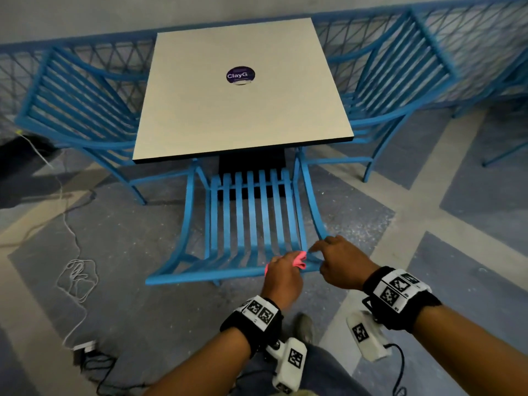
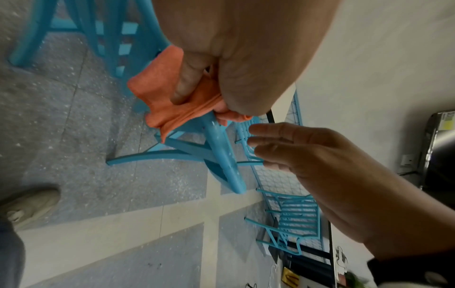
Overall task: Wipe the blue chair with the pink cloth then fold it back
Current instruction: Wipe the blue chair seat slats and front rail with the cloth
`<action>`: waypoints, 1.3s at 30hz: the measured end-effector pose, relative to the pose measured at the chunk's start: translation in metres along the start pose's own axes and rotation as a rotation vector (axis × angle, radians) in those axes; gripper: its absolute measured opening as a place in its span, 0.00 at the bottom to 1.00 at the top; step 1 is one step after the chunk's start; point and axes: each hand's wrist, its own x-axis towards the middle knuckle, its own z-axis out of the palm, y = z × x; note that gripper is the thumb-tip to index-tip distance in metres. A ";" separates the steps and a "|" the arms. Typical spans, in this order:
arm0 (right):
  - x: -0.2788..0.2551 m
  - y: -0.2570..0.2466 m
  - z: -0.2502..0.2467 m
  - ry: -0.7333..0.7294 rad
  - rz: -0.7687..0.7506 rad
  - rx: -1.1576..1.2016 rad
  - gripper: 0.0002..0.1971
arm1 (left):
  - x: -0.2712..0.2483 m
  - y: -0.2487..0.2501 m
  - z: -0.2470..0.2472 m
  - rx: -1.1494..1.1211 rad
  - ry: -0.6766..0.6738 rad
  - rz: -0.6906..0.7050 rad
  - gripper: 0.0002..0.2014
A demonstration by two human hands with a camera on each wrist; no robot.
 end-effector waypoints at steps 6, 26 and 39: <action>-0.004 0.024 -0.006 0.105 -0.032 0.079 0.26 | -0.004 0.020 -0.001 -0.239 -0.175 0.009 0.19; -0.013 0.027 0.012 0.085 -0.025 0.106 0.27 | -0.013 -0.018 -0.019 0.024 0.137 -0.058 0.16; -0.008 0.029 0.007 0.149 -0.019 0.088 0.23 | -0.006 0.010 -0.011 -0.117 -0.075 0.026 0.14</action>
